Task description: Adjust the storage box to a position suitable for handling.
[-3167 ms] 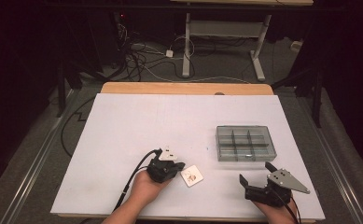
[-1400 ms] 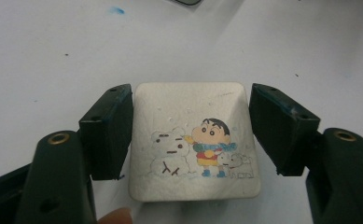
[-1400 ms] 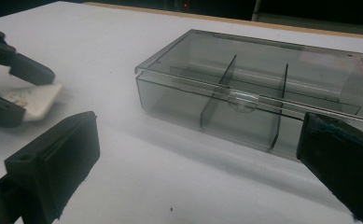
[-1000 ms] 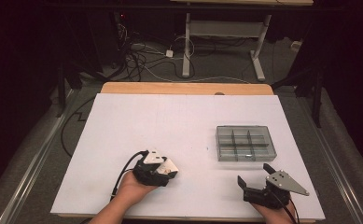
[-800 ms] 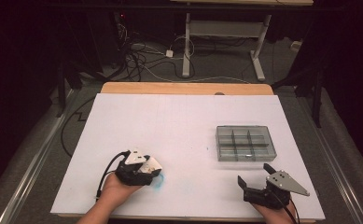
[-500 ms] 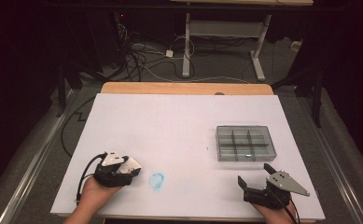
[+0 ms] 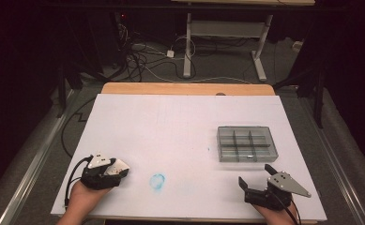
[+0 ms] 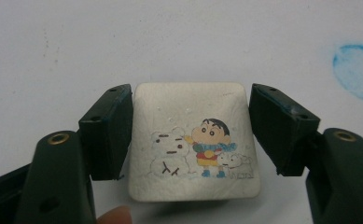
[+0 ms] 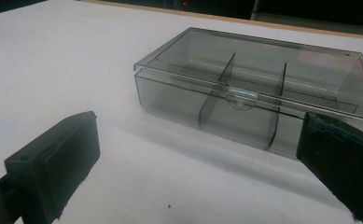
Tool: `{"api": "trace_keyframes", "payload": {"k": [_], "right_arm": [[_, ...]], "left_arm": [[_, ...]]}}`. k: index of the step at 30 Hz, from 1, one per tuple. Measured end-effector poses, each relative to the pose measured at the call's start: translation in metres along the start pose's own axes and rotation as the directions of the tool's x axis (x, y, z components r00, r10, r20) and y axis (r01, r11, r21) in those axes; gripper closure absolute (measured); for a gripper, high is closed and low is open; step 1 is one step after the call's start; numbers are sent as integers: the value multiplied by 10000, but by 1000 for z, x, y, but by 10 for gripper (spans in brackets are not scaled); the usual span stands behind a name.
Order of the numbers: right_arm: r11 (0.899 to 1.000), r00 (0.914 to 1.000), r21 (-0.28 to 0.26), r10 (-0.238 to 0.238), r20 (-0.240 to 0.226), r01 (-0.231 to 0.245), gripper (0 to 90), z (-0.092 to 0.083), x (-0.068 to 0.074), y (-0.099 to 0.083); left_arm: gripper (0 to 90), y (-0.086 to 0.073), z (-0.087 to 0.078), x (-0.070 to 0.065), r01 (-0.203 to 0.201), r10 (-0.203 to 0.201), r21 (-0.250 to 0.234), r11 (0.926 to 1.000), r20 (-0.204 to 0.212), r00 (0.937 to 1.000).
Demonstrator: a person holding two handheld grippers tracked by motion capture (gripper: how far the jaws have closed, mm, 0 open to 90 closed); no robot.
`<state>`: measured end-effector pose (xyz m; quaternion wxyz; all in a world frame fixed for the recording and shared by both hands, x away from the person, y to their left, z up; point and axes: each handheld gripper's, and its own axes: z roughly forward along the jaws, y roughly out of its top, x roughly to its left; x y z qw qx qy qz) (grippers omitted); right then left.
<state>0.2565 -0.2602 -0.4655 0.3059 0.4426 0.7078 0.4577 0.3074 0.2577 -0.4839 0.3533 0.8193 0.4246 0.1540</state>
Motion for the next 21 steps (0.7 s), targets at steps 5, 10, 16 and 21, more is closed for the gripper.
{"api": "trace_keyframes", "payload": {"k": [5, 10, 16, 21], "right_arm": [[10000, 10000, 33, 25, 13, -25, 0, 0, 1, -1], [10000, 10000, 62, -27, 12, 26, 0, 0, 1, -1], [9999, 10000, 93, -46, -12, 46, 0, 1, 2, -1], [9999, 10000, 144, -86, -35, 87, 0, 1, 2, -3]], "left_arm": [[319, -3, 4, 4, 221, -220, 88, 9997, -75, 9997], [318, -3, 6, 1, -15, 19, 238, 9997, -193, 9998], [315, -3, 6, 3, 88, -86, 277, 9996, -47, 10000], [223, -1, 8, 2, -102, 94, 421, 9991, 212, 9997]]}}
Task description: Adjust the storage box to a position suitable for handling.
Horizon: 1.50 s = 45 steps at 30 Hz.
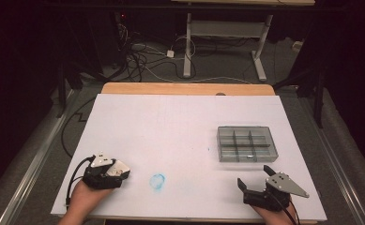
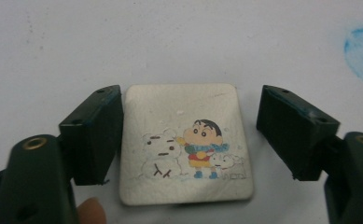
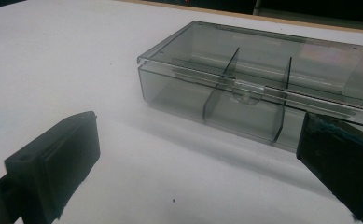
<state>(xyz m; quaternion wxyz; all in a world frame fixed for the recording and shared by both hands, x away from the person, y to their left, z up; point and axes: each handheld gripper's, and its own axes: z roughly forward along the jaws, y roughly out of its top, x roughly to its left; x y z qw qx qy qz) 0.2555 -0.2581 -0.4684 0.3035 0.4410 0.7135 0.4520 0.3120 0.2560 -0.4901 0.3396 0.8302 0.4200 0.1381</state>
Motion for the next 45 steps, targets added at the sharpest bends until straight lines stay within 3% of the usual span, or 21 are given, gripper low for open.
{"api": "trace_keyframes", "payload": {"k": [6, 14, 22, 24, 35, 39, 45], "right_arm": [[10000, 10000, -55, -9, 3, 9, 0, -2, 0, 0], [10000, 9999, -7, 74, 77, -74, 0, -2, -1, 0], [9997, 9998, 183, 135, 122, -137, 3, -4, -5, -1], [9996, 9999, 251, 140, 43, -141, 12, -4, -6, -1], [9987, 9995, 474, 202, 247, -213, 26, -1, -10, -4], [9980, 9991, 556, 300, 295, -316, 67, -2, -14, -5], [9963, 9990, 757, 392, 191, -405, 161, -2, -19, -6]], "left_arm": [[141, 1, -1, 2, 225, -224, -50, 9997, 198, 9996], [29, 6, -10, 3, 460, -442, -745, 9962, 256, 9987], [0, 16, -8, -17, -228, 328, -1471, 9889, 657, 9973], [0, 17, -6, -21, -212, 356, -1559, 9875, 903, 9953], [7, 31, 3, -48, -442, 924, -2308, 9720, 2024, 9749], [17, 32, 7, -52, -680, 1127, -2150, 9742, 2033, 9726], [73, 31, 9, -54, -763, 1265, -2304, 9701, 2116, 9691]]}}
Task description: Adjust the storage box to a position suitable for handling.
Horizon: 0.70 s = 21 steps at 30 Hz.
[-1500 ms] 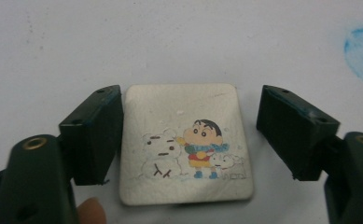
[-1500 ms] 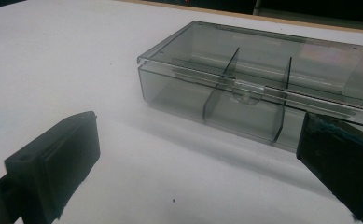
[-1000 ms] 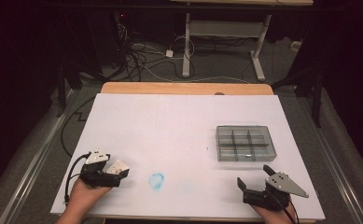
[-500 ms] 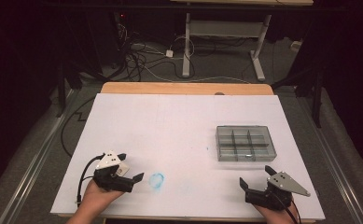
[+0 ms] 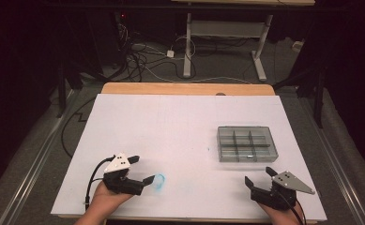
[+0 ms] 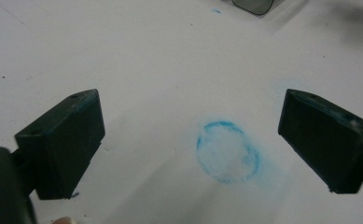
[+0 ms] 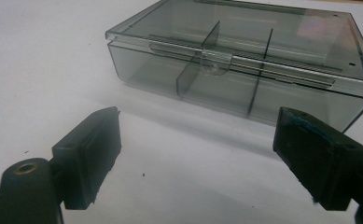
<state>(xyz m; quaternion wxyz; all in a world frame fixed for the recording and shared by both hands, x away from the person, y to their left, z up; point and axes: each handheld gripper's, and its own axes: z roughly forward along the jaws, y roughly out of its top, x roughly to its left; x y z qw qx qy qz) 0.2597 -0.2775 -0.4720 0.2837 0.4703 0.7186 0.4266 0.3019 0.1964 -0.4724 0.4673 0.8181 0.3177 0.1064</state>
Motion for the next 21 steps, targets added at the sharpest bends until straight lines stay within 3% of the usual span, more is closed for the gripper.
{"api": "trace_keyframes", "payload": {"k": [4, 9, 12, 17, 21], "right_arm": [[9999, 9998, 110, 106, 147, -108, 187, -1, -4, 0], [9997, 9998, 216, 64, 211, -69, 294, -3, -10, -1], [9993, 9993, 357, 119, 342, -131, 343, -3, -15, -2], [9982, 9991, 545, 222, 364, -242, 462, -5, -25, -5], [9976, 9991, 648, 220, 374, -244, 577, -7, -31, -7]], "left_arm": [[126, -2, 6, -3, -288, 287, 40, 9996, 117, 9995], [173, -3, 8, -5, -454, 451, 130, 9989, 197, 9988], [265, -4, 8, -5, -220, 218, 43, 9997, 291, 9993], [337, -4, 14, -4, 72, -74, 68, 10000, 212, 9997], [420, -4, 19, -4, 156, -150, 260, 9995, -247, 9996]]}}
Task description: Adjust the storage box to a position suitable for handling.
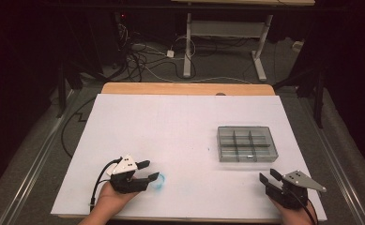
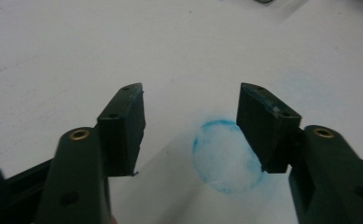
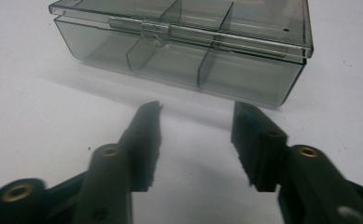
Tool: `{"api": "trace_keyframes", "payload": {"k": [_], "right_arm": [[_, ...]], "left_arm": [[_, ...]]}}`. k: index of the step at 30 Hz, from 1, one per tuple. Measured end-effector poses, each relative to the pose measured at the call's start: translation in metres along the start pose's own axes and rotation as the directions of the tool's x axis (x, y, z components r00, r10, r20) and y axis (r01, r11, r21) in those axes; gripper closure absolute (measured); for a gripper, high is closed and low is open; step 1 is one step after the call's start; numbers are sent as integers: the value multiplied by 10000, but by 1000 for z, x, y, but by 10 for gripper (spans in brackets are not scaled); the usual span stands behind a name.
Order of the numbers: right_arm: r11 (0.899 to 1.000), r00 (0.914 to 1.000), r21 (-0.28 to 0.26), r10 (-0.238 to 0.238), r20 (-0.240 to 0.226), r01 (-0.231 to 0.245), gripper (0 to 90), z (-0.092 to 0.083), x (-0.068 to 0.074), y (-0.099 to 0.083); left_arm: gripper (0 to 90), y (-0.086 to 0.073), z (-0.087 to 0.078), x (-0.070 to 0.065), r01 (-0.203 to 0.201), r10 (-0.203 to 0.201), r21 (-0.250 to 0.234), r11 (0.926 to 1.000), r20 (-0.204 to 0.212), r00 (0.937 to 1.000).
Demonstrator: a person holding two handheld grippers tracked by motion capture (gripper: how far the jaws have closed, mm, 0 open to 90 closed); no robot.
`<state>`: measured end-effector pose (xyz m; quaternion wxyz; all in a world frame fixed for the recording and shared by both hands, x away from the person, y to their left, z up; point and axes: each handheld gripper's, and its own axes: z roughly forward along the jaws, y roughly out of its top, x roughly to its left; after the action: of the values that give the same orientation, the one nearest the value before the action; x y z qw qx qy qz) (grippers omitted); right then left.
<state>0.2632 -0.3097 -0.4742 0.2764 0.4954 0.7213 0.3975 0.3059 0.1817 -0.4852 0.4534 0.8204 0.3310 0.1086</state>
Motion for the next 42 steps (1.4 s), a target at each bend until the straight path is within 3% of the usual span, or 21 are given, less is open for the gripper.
{"api": "trace_keyframes", "payload": {"k": [4, 11, 13, 16, 19, 23, 26, 31, 36, 42], "right_arm": [[9998, 9998, 66, 185, 82, -186, 704, -2, -7, -1], [9997, 9990, 78, 233, 375, -236, 895, -6, -19, 0], [9997, 9987, 106, 209, 456, -214, 900, -7, -21, -1], [9993, 9983, 55, 357, 463, -360, 900, -8, -25, -1], [9994, 9985, -103, 343, 434, -339, 900, -9, -30, 5], [9969, 9974, -608, 532, 485, -502, 900, -9, -40, 19], [9959, 9965, -765, 539, 644, -490, 900, -4, -48, 31], [9966, 9951, -738, 432, 893, -366, 900, 11, -66, 52], [9983, 9953, -220, 552, 792, -537, 900, 44, -94, 74], [9951, 9944, 301, 929, 498, -945, 900, 87, -112, 79]], "left_arm": [[517, 1, 1, -1, 106, -107, -25, 9999, -436, 9990], [726, -1, 1, -2, 37, -45, -139, 9999, -530, 9986], [787, -1, 1, -1, 97, -102, -98, 9999, -521, 9986], [874, -1, 2, 4, 508, -509, -74, 9987, -274, 9983], [876, -2, 0, 6, 661, -664, -199, 9976, -151, 9977], [876, -2, 1, 3, 507, -513, -216, 9985, -310, 9982], [877, -2, 1, 5, 702, -708, -180, 9974, -385, 9967], [877, 0, 4, 4, 514, -509, 112, 9986, -377, 9980], [876, -2, 0, 5, 643, -651, -265, 9976, -305, 9974], [877, -4, -2, 4, 616, -634, -520, 9967, -323, 9975]]}}
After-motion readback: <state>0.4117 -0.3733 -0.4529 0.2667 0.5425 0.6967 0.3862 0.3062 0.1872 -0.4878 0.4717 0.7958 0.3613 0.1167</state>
